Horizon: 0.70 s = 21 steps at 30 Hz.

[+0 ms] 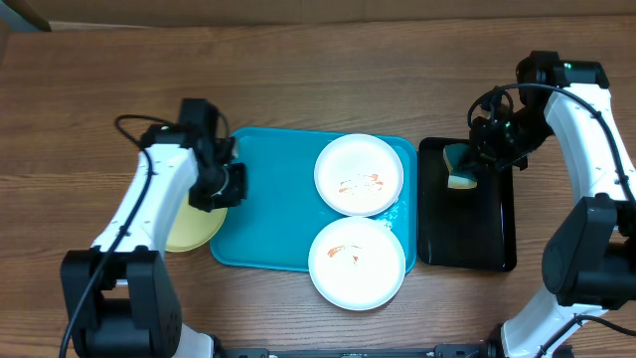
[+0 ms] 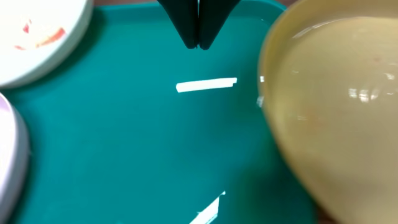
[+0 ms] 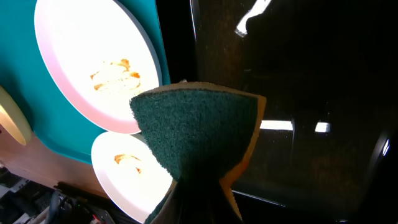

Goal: Clean dirty plates on tray and stack at the side
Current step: 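Lower yellow plate onto table left of tray and release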

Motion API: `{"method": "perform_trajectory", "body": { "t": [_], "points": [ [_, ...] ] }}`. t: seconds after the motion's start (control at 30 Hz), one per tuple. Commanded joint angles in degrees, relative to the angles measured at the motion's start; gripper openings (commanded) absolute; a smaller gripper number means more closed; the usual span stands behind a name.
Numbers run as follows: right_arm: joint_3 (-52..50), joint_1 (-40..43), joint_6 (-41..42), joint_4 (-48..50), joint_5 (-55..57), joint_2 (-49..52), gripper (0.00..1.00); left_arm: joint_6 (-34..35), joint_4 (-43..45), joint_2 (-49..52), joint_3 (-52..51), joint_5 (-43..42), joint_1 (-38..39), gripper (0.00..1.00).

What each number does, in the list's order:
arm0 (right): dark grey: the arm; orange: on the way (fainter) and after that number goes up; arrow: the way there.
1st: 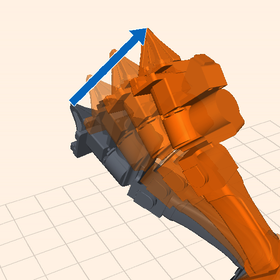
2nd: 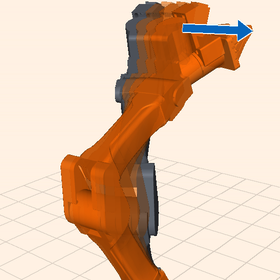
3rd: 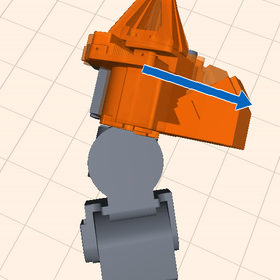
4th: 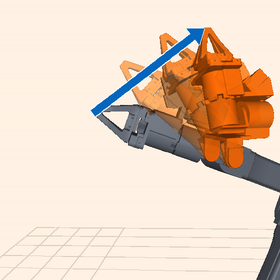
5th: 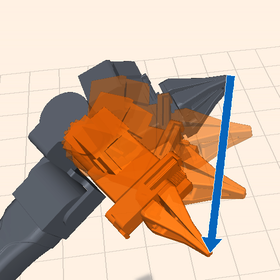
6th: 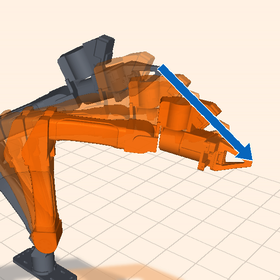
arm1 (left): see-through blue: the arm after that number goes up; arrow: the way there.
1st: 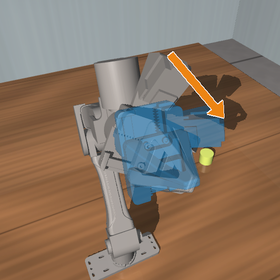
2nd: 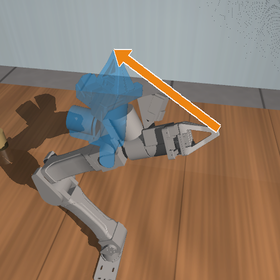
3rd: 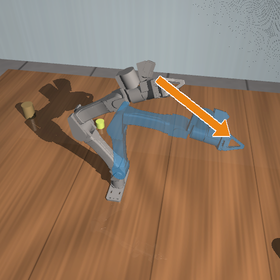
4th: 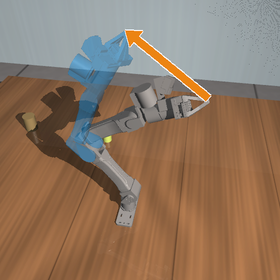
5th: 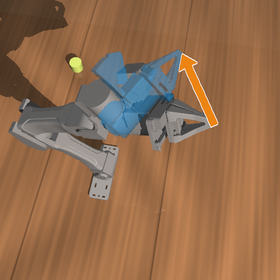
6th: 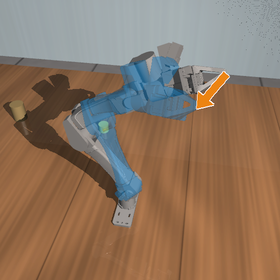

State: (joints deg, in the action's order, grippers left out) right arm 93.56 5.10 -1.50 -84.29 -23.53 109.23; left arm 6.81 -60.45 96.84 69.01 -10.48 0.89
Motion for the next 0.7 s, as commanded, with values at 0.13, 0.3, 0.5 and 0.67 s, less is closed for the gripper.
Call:
{"method": "perform_trajectory", "body": {
  "t": [0.13, 0.3, 0.5, 0.67],
  "points": [
    [-0.1, -0.2, -0.5, -0.1, 0.1, -1.3, 0.04, -1.5, 2.2, 1.1, -3.7, 1.3, -5.6, 0.04],
    [-0.1, -0.2, -0.5, -0.1, 0.1, -1.3, 0.04, 0.1, 1.6, 1.1, -4.0, 7.1, -6.7, 0.04],
    [-0.1, -0.2, -0.5, -0.3, 0.1, -1.3, 0.04, 8.2, 0.9, 1.2, -4.2, 11.1, -8.4, 0.04],
    [-0.1, -0.2, -0.5, -0.4, 0.1, -1.3, 0.04, 9.0, 2.5, 1.9, -4.5, 11.1, -12.2, 0.04]
  ]
}}
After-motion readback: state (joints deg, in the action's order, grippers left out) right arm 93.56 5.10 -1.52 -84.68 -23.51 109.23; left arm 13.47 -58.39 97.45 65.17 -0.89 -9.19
